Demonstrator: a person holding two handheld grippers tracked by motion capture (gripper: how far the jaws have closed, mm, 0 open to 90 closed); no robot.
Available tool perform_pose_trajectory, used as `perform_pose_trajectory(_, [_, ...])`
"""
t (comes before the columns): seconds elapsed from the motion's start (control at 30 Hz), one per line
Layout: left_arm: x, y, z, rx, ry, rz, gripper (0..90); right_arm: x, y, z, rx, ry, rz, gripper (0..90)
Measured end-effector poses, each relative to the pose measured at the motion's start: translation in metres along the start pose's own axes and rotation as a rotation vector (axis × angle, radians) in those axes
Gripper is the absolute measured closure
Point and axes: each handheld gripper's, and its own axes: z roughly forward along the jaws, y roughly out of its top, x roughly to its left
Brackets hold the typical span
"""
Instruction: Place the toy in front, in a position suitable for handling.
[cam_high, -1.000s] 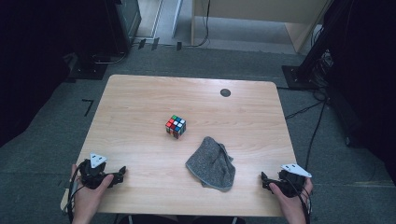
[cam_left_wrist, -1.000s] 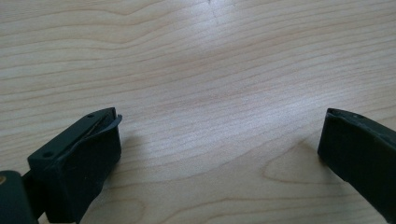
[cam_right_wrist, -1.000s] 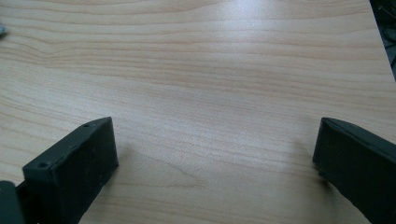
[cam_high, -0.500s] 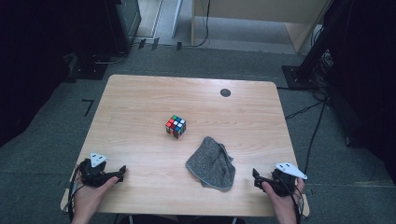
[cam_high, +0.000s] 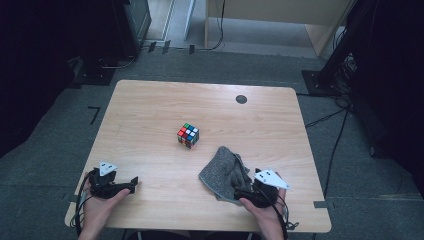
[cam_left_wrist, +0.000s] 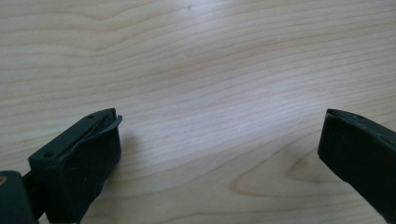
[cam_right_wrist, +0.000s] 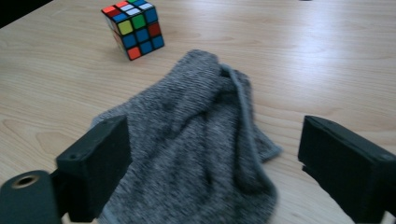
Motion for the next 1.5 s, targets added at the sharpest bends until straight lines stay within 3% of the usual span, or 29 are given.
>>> perform_pose_trajectory(0.1, [-0.007, 0.007, 0.000, -0.013, -0.021, 0.009, 0.0, 0.007, -0.001, 0.006, 0.005, -0.001, -0.011, 14.6])
perform_pose_trajectory(0.23, [-0.021, 0.018, 0.006, -0.029, -0.054, 0.021, 0.0, 0.021, -0.010, 0.024, 0.059, 0.017, -0.048, 28.8])
perform_pose_trajectory(0.4, [-0.046, 0.040, 0.020, -0.045, -0.095, 0.056, 0.0, 0.024, -0.023, 0.039, 0.116, 0.037, -0.062, 40.7])
perform_pose_trajectory(0.47, [-0.050, 0.043, 0.022, -0.048, -0.102, 0.060, 0.0, 0.023, -0.027, 0.043, 0.132, 0.018, -0.075, 42.6])
perform_pose_trajectory(0.7, [-0.087, 0.068, 0.053, -0.065, -0.156, 0.122, 0.0, 0.016, -0.029, 0.043, 0.148, 0.027, -0.069, 51.3])
perform_pose_trajectory(0.8, [-0.096, 0.075, 0.061, -0.074, -0.165, 0.138, 0.1, 0.014, -0.029, 0.042, 0.146, 0.033, -0.068, 51.6])
perform_pose_trajectory(0.87, [-0.106, 0.086, 0.074, -0.077, -0.160, 0.166, 0.2, 0.015, -0.030, 0.042, 0.146, 0.030, -0.073, 51.4])
perform_pose_trajectory(1.0, [-0.112, 0.096, 0.087, -0.074, -0.166, 0.156, 1.1, 0.015, -0.030, 0.042, 0.143, 0.025, -0.082, 51.2])
perform_pose_trajectory(1.07, [-0.115, 0.100, 0.094, -0.075, -0.155, 0.160, 6.5, 0.015, -0.030, 0.042, 0.141, 0.032, -0.074, 51.2])
perform_pose_trajectory(1.4, [-0.128, 0.120, 0.115, -0.069, -0.127, 0.147, 6.8, 0.015, -0.031, 0.042, 0.137, 0.034, -0.072, 50.8])
perform_pose_trajectory(1.5, [-0.132, 0.125, 0.119, -0.079, -0.127, 0.149, 13.7, 0.015, -0.031, 0.042, 0.136, 0.033, -0.079, 50.7])
